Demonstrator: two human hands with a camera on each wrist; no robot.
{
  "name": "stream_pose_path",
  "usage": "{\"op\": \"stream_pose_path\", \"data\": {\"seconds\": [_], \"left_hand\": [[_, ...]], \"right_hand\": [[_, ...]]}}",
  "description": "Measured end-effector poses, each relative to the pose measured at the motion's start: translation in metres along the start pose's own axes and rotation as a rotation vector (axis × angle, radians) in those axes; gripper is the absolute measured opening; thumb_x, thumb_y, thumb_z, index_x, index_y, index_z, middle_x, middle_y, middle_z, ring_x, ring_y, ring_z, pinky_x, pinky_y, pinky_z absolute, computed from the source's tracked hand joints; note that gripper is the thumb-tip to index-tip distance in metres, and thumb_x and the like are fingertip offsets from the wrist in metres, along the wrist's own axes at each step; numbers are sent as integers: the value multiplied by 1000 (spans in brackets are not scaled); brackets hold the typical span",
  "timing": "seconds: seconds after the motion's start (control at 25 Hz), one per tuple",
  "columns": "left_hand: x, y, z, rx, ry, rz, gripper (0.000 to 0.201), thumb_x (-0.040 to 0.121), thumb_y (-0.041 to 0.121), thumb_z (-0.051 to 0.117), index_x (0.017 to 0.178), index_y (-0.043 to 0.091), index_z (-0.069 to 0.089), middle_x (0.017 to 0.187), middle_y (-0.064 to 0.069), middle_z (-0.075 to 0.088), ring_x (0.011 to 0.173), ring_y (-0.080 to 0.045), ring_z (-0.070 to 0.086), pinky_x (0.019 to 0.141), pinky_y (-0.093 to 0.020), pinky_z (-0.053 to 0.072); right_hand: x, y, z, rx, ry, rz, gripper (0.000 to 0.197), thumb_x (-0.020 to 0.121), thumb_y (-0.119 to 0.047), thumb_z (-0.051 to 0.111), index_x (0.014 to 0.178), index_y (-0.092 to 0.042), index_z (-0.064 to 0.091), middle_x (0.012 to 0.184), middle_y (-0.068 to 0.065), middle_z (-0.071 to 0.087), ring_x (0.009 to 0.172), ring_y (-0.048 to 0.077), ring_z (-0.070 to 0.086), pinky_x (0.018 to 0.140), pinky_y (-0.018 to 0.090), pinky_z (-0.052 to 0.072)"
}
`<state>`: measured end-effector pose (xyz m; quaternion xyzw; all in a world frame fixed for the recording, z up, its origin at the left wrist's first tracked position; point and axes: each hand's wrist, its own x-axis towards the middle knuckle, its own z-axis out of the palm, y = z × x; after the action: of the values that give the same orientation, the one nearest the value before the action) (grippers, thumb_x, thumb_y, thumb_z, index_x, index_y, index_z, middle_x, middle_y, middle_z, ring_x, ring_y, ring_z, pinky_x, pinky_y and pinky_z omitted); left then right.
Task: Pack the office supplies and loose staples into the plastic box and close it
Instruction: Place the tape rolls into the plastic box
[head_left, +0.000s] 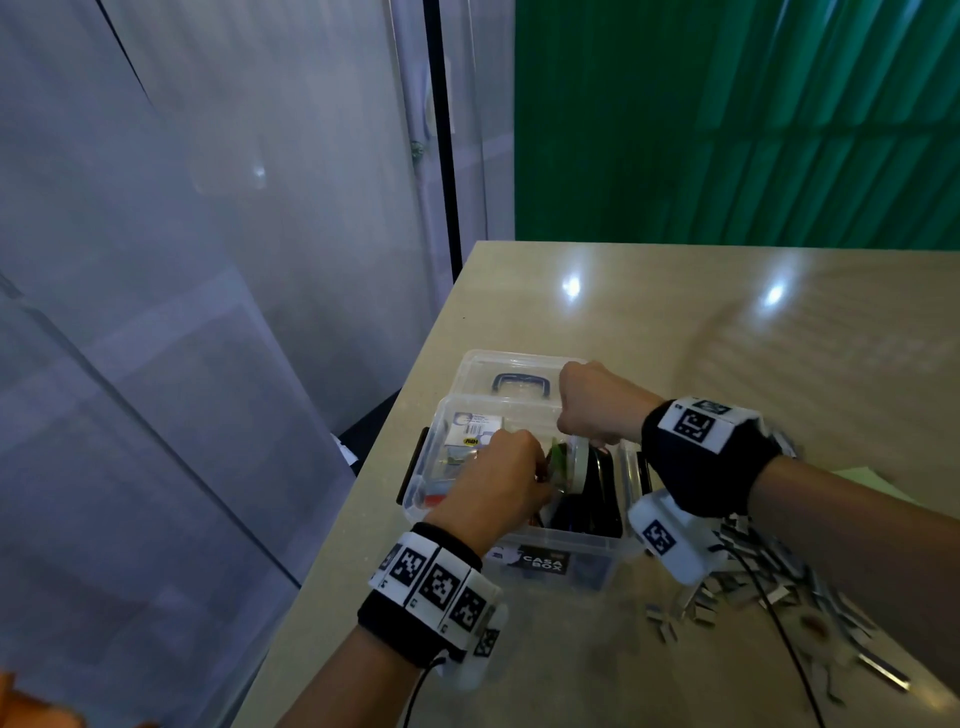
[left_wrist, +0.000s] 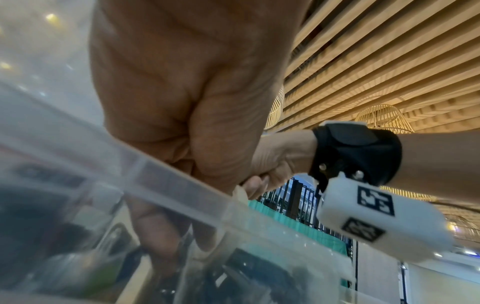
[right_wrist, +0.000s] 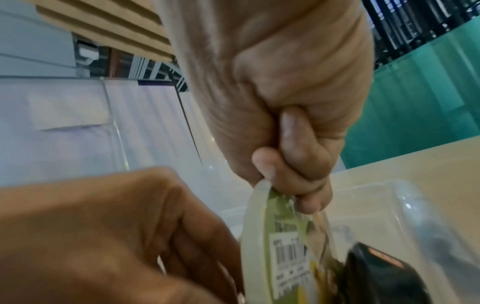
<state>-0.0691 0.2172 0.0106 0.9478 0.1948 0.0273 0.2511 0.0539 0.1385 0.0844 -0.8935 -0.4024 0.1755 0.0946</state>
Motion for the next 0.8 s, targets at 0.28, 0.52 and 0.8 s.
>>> {"op": "stream_pose_path", "data": {"seconds": [0.28,0.52,0.8], "left_hand": [[7,0,10,26,96,-46,46,88,29,66,52,19,37,58,-5,42,57,-31,59,58,-32,50],[4,11,-5,-30,94,-47,20,81,23,71,69,11,60,76,-10,61,68,-28,64,69,-41,59],[-2,18,-7,-82,30,-56,19,89,17,67,74,7,66,74,-13,68,64,-26,69,68,-42,62]], "right_hand": [[-4,9,-7,140,-196,57,12,90,-2,60,98,5,67,56,13,55,41,19,44,41,21,36],[-6,24,-9,37,-205,50,8,93,-5,60,93,2,64,61,14,61,42,19,48,41,22,40],[-1,1,9,-104,-68,-17,27,94,1,54,74,-13,42,69,11,55,47,22,58,46,29,50]]}}
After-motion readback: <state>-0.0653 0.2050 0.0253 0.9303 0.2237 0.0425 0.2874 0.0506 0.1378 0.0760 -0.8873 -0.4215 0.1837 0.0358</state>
